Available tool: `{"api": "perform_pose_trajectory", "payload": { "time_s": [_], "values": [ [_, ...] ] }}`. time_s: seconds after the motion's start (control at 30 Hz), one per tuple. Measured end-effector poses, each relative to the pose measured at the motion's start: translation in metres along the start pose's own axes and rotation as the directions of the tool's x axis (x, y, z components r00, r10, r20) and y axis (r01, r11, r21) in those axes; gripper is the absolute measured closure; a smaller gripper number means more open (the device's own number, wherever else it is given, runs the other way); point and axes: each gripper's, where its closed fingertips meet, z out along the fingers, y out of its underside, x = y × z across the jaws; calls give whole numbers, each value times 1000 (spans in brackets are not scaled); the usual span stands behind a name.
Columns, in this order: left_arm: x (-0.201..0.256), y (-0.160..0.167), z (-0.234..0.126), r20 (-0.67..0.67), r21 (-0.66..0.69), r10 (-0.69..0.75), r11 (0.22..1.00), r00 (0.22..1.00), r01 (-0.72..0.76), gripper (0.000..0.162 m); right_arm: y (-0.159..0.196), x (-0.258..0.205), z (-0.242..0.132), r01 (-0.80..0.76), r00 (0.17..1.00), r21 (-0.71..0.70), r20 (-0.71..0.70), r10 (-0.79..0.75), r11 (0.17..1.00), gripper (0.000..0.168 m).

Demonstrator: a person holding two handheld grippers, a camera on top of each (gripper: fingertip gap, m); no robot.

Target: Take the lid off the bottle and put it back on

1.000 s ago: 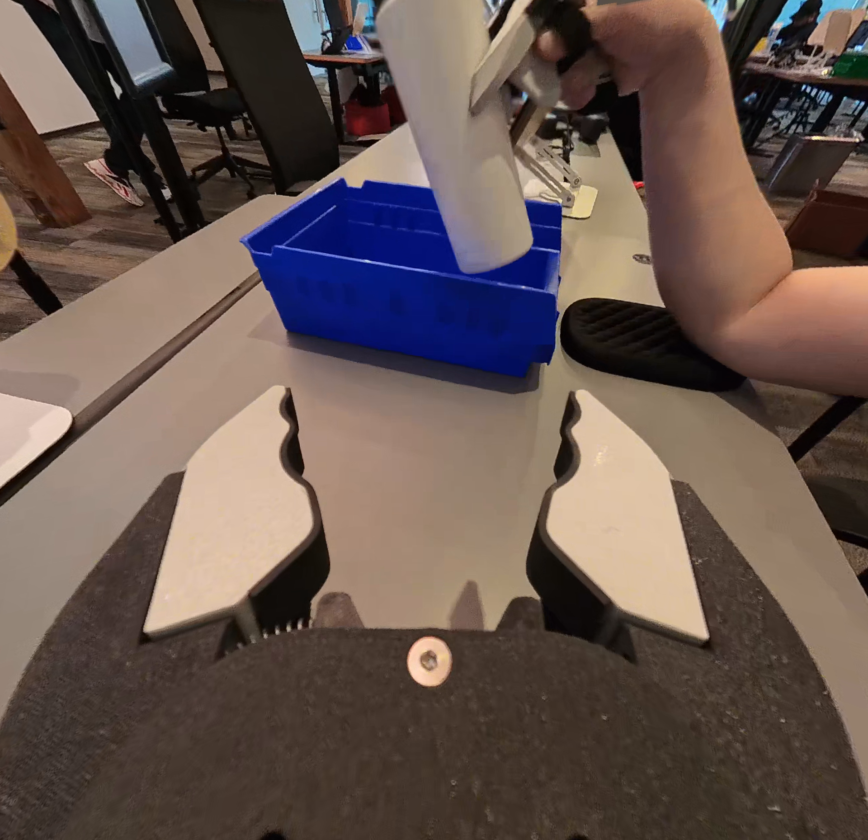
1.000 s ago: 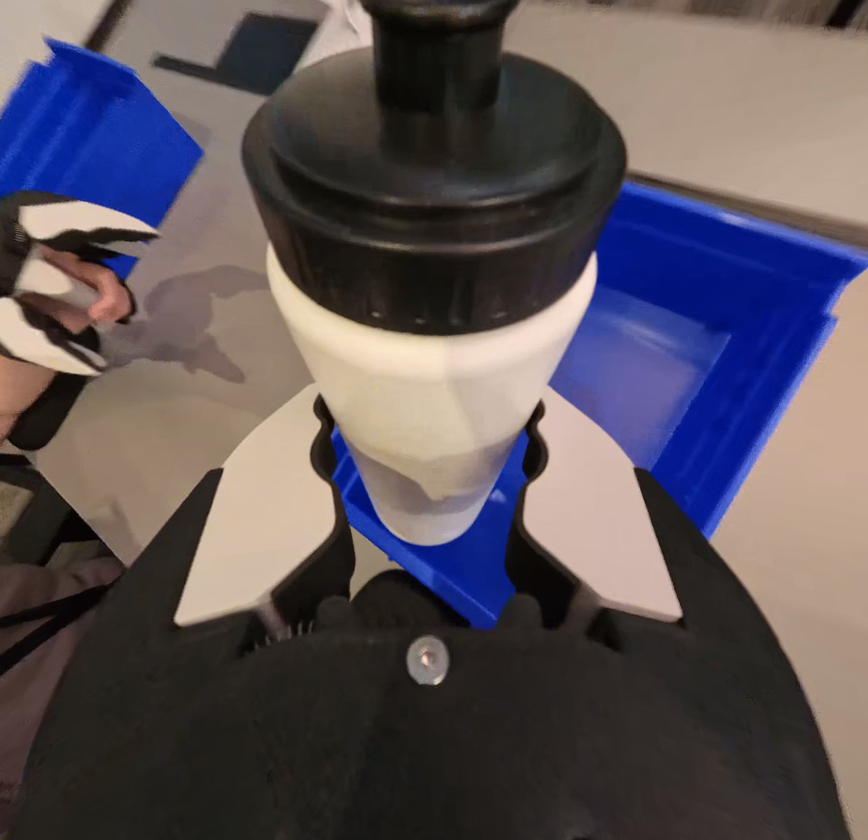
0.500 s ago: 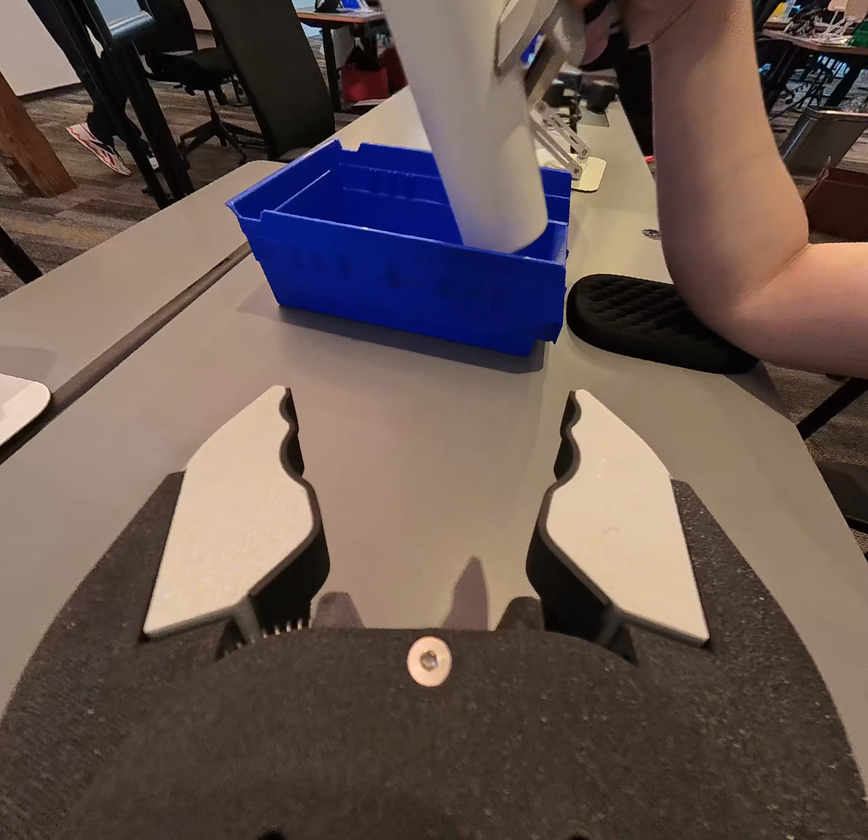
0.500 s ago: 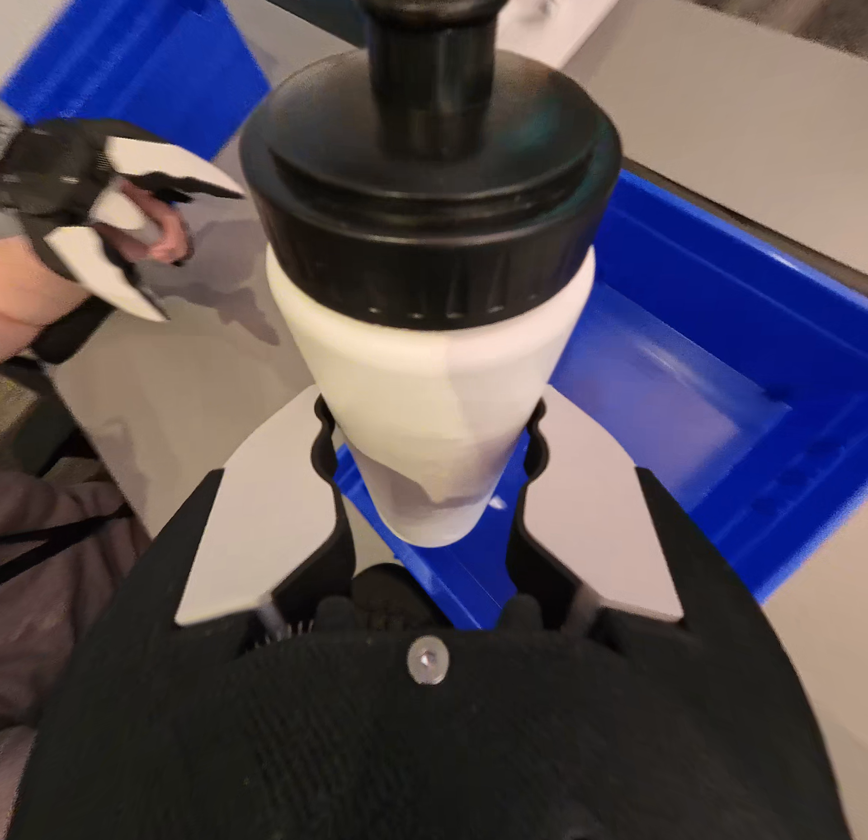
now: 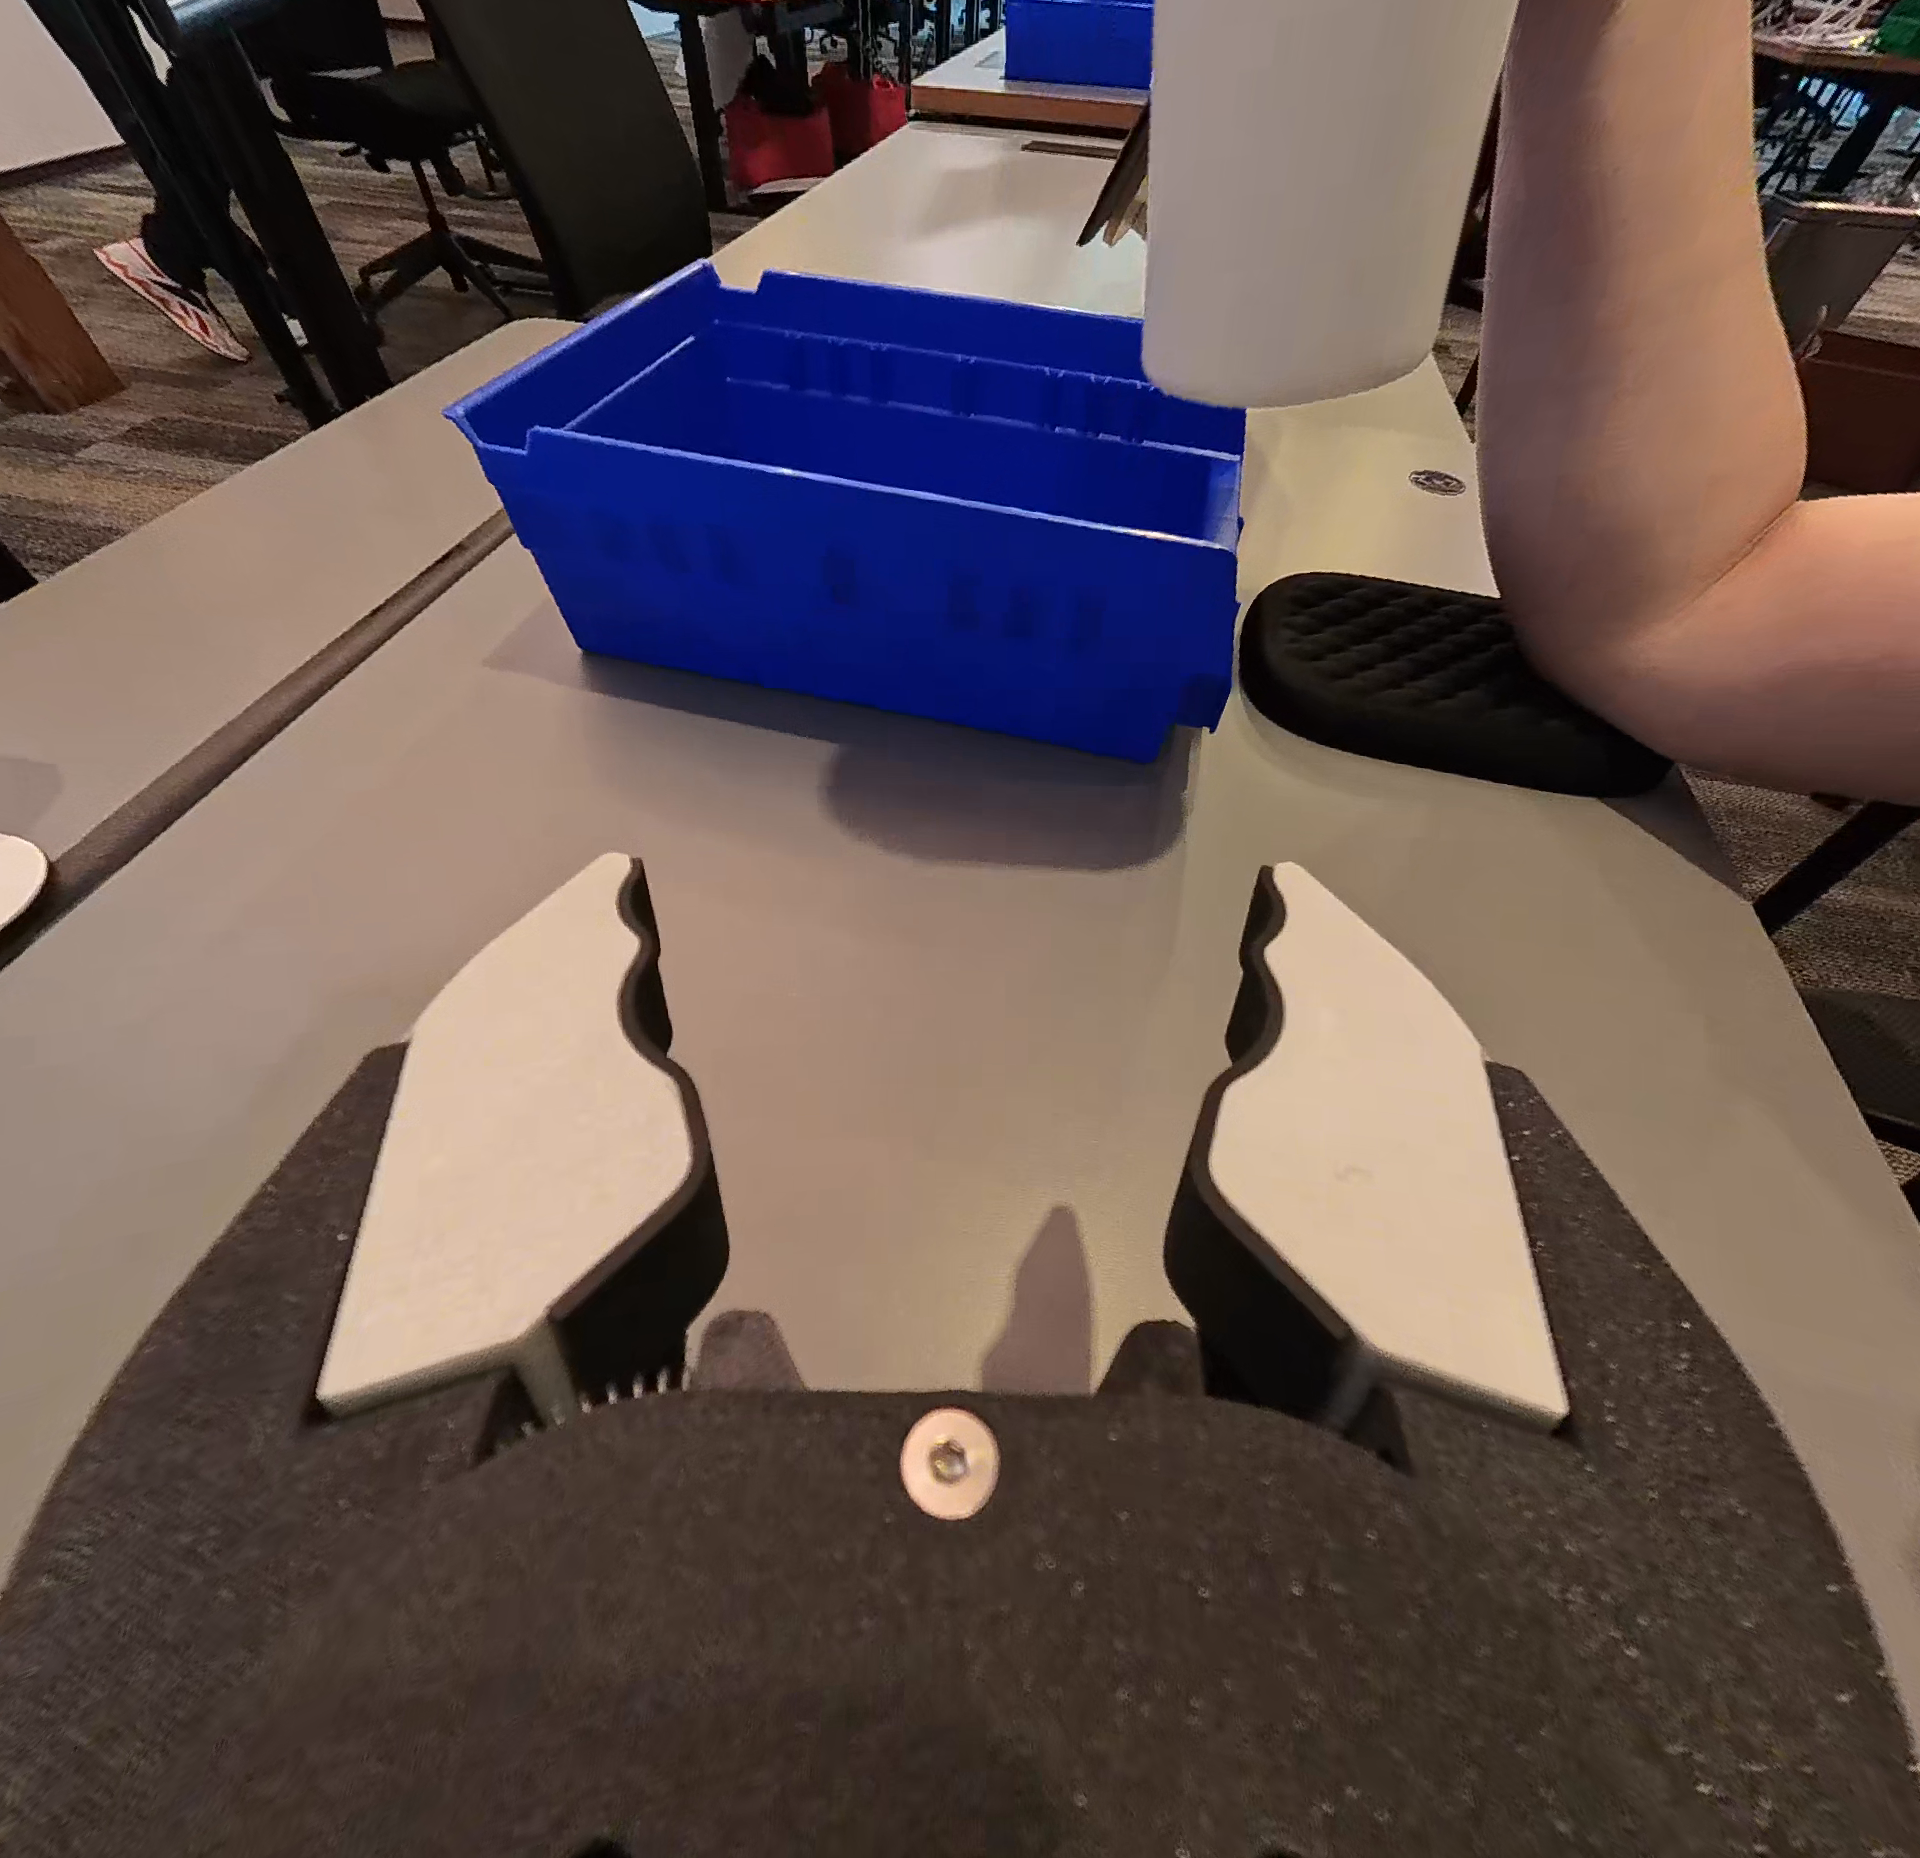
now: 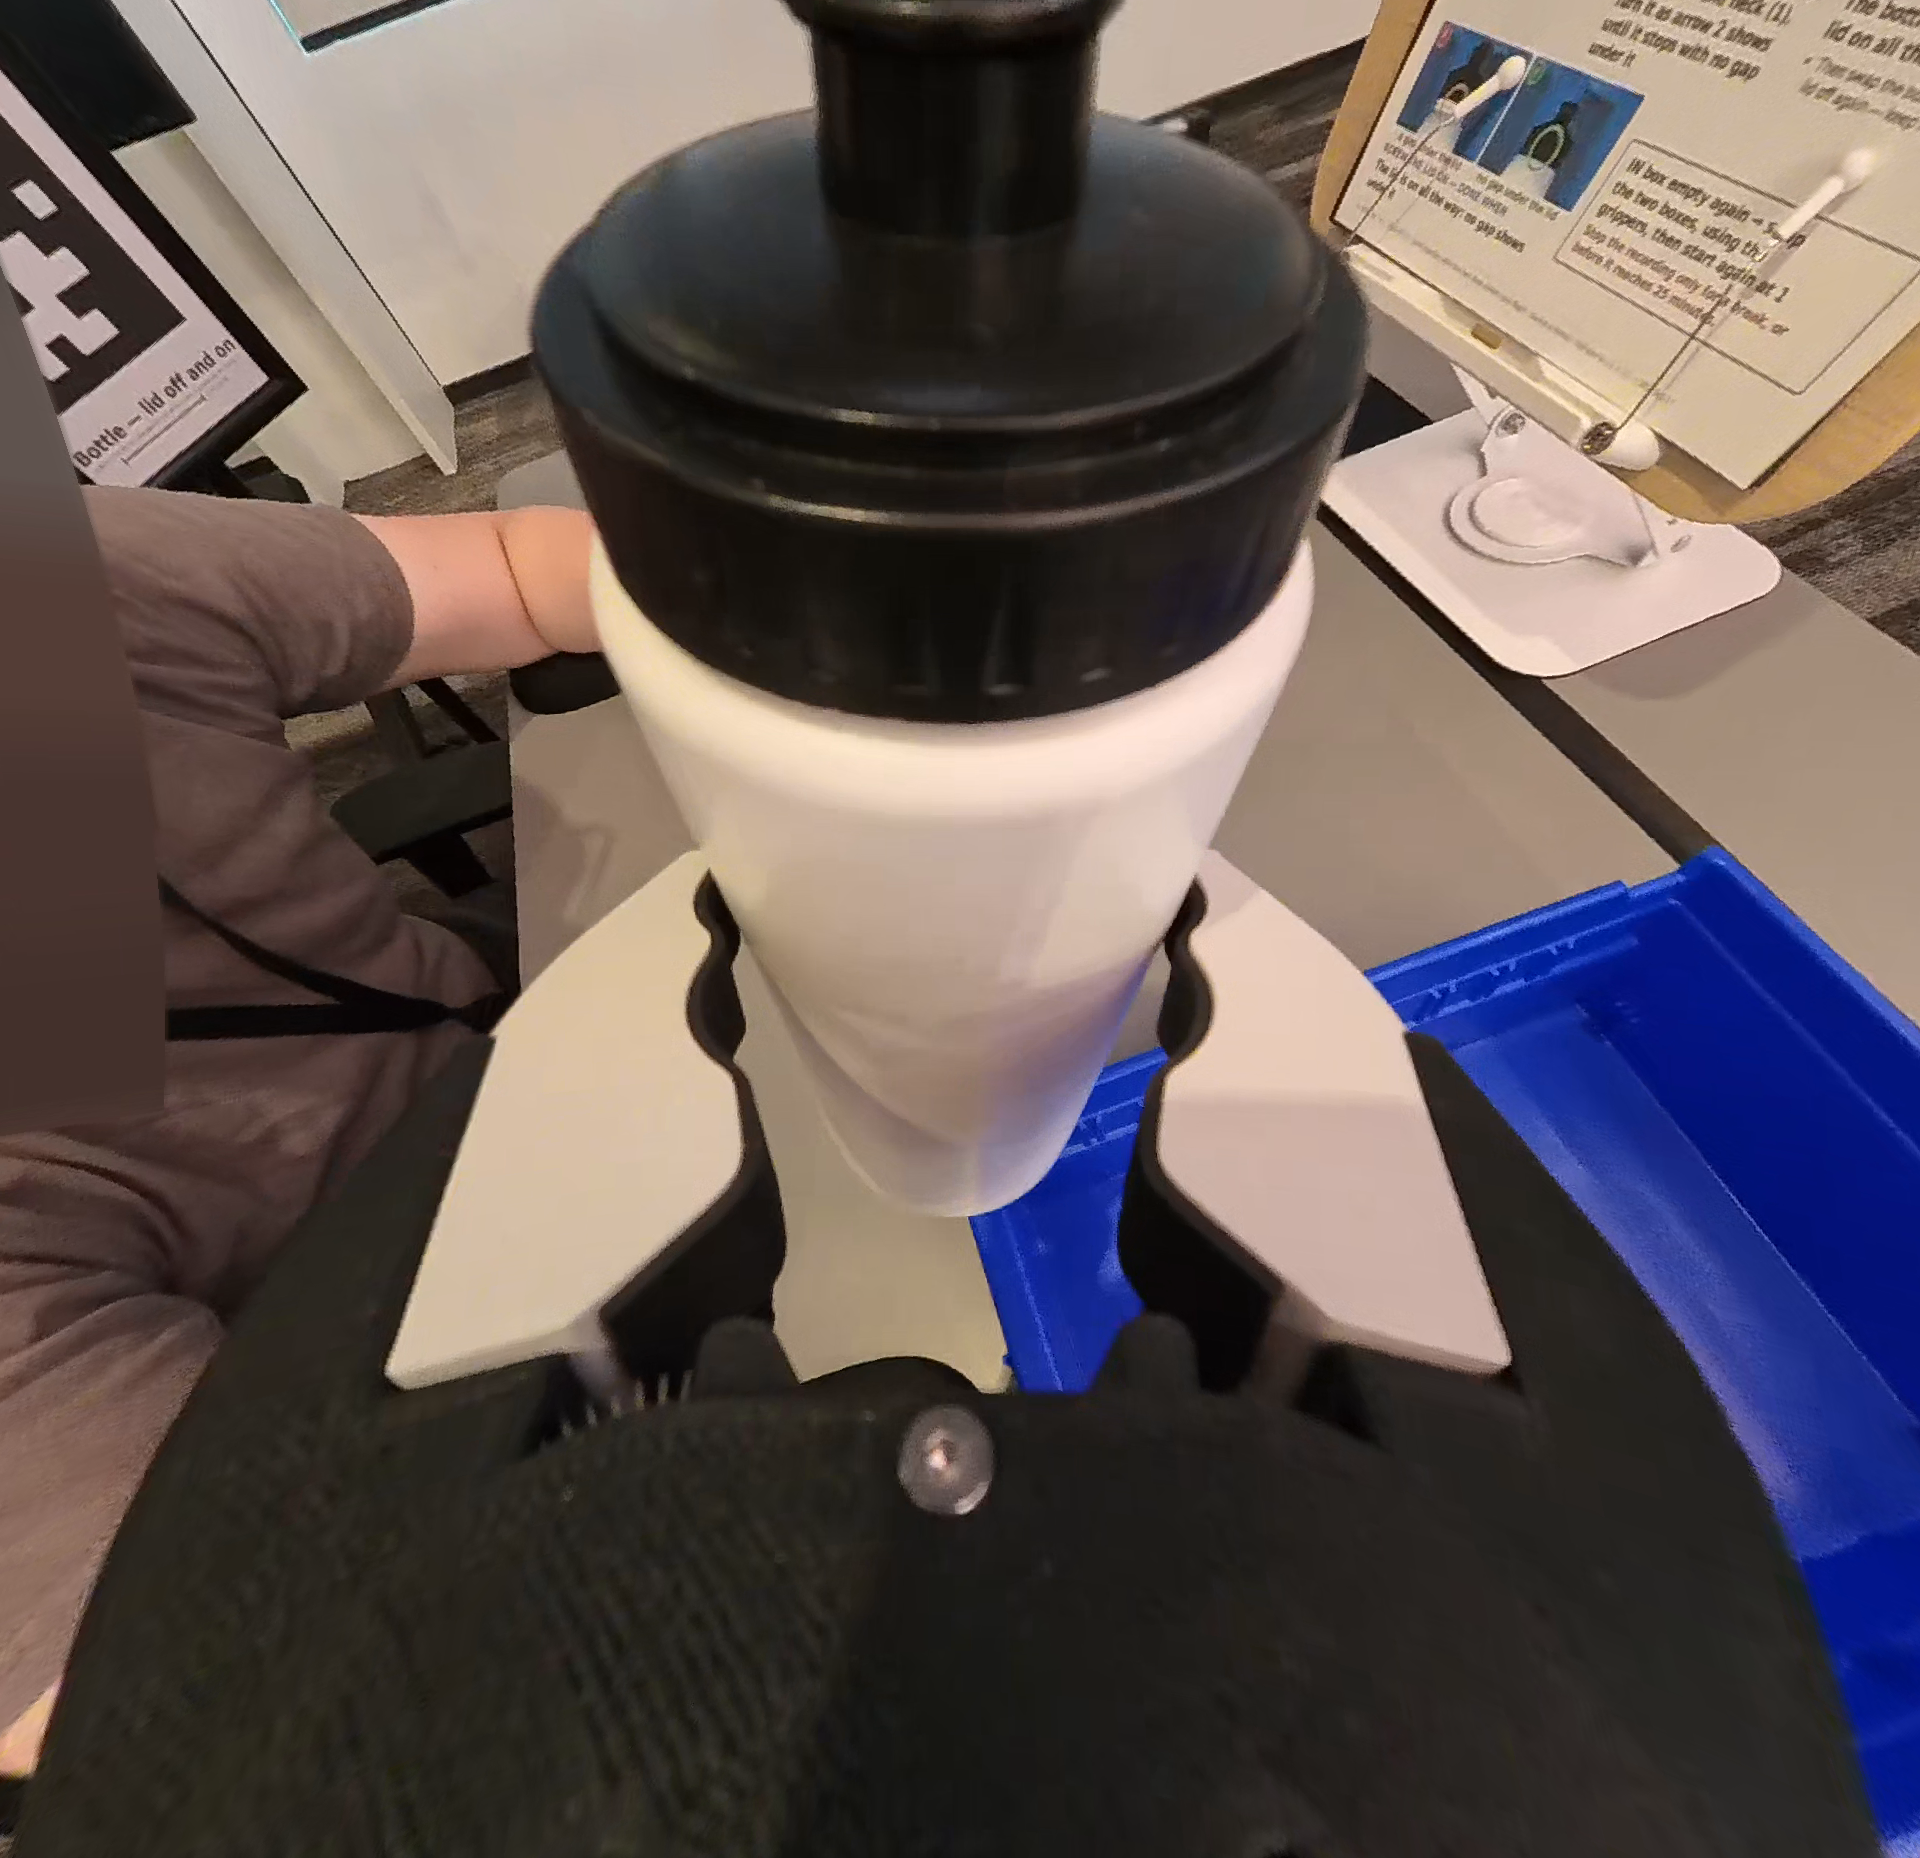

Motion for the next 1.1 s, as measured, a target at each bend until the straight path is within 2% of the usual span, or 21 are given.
{"api": "perform_pose_trajectory", "payload": {
  "time_s": [0.07, 0.13, 0.2, 0.3, 0.4, 0.47, 0.57, 0.63, 0.77, 0.97, 1.1],
  "values": [
    [-1, 0, 0, 2, 4, -2, 1000, 1000, 2, 55, -1, 4, 7, 34, 999, -10, -27, -34, 999, 86],
    [-2, -6, -3, 7, 32, -14, 999, 1000, 14, 55, -4, 5, 27, 155, 986, -32, -54, -156, 987, 87],
    [-5, -25, -13, 12, 112, -55, 992, 998, 54, 56, -13, -2, 66, 264, 964, -30, -33, -265, 964, 86],
    [-14, -68, -48, 55, 282, -108, 955, 993, 88, 56, -27, -13, 142, 279, 960, 37, 6, -279, 960, 87],
    [-22, -99, -86, 179, 396, -54, 918, 982, -22, 59, -13, -10, 197, 290, 957, 16, -18, -290, 957, 87],
    [-24, -104, -97, 263, 395, -7, 913, 965, -101, 62, -7, -8, 218, 278, 960, 39, -30, -277, 960, 87],
    [-33, -99, -98, 338, 374, -7, 919, 941, -127, 70, -4, -4, 238, 242, 969, 105, -73, -235, 965, 87],
    [-31, -95, -93, 299, 390, -24, 915, 954, -99, 77, 3, 2, 249, 237, 968, 109, -110, -225, 965, 87],
    [-33, -79, -77, 261, 325, -39, 944, 964, -50, 77, 19, 8, 265, 216, 971, 127, -128, -200, 968, 87],
    [-37, -57, -58, 244, 247, -38, 969, 969, -24, 84, 24, 8, 270, 226, 969, 155, -138, -206, 962, 87],
    [-36, -61, -59, 243, 285, -28, 958, 970, -44, 86, 25, 8, 270, 222, 970, 162, -131, -202, 961, 87]
  ]
}}
